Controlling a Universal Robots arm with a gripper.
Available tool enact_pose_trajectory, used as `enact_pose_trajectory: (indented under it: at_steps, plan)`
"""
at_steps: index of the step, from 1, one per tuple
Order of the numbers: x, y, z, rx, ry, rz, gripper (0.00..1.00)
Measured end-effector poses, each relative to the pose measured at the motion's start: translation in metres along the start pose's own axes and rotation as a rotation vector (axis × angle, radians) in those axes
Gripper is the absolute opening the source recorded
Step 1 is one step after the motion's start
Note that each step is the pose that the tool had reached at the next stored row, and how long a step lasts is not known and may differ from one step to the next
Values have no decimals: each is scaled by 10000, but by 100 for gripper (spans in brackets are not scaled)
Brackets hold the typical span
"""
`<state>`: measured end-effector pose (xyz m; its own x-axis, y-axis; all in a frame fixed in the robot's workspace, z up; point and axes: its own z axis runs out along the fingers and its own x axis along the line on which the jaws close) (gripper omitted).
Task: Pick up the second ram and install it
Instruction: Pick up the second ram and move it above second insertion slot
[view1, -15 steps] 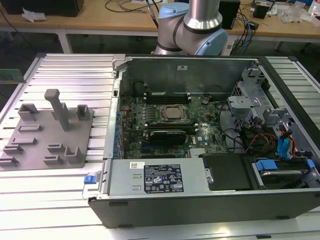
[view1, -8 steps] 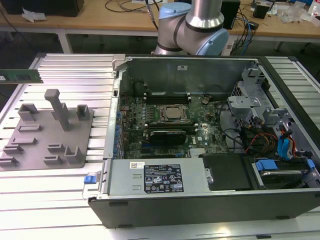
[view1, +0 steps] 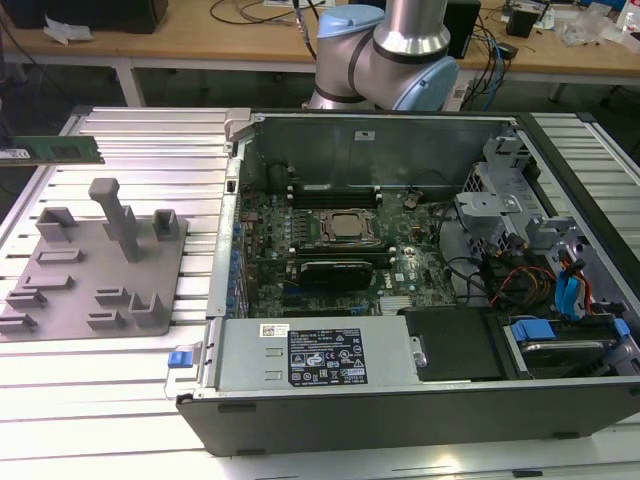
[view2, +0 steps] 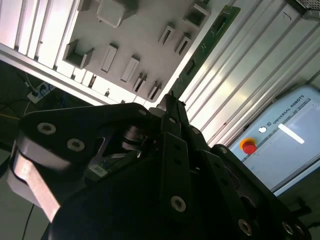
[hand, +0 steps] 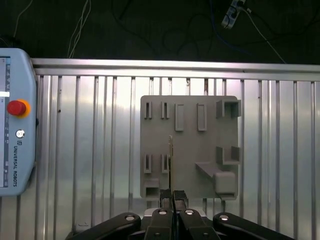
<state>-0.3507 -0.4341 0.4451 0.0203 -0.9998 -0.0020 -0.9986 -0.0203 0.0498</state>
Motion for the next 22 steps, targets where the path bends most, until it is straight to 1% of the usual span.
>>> enact_pose_trajectory:
  at_steps: [7,12,19,22]
  plan:
    - [0,0,-3,0,0,0,9]
    - [0,3,-49,1,0,0,9]
    - [0,3,-55,0,2,0,9]
    - [-1,2,-76,0,2,1,9]
